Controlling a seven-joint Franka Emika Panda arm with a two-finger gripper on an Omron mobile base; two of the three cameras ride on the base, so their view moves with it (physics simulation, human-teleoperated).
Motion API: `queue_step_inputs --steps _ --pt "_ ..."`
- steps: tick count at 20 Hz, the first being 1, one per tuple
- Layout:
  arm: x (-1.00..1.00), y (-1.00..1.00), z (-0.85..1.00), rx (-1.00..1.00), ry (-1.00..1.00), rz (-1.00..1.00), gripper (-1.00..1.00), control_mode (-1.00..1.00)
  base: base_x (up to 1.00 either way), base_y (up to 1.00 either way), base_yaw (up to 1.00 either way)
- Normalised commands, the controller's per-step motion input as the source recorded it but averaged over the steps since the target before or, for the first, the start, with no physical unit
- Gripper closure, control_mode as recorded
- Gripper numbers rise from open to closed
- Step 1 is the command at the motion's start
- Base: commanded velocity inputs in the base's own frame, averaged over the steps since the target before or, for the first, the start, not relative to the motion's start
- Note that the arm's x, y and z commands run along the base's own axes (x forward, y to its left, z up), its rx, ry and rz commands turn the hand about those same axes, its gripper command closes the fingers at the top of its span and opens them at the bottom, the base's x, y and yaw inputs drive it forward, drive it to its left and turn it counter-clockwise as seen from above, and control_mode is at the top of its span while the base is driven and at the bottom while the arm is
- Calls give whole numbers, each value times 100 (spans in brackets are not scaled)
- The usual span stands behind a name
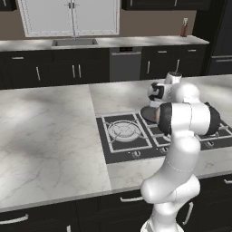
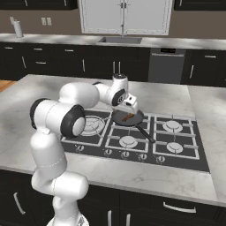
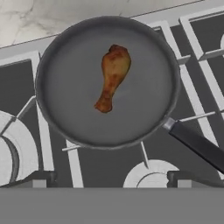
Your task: Place the chicken drumstick on the plate and place the bell pepper on the same plate.
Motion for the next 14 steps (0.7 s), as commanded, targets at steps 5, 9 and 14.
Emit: queue_step_inputs --steps 5,9,14 --pt "32 -12 -33 0 4 0 -100 -100 0 0 0" --pt "32 -7 -32 0 4 0 -100 -100 0 0 0" --pt "27 -5 -28 0 3 0 -100 -100 0 0 0"
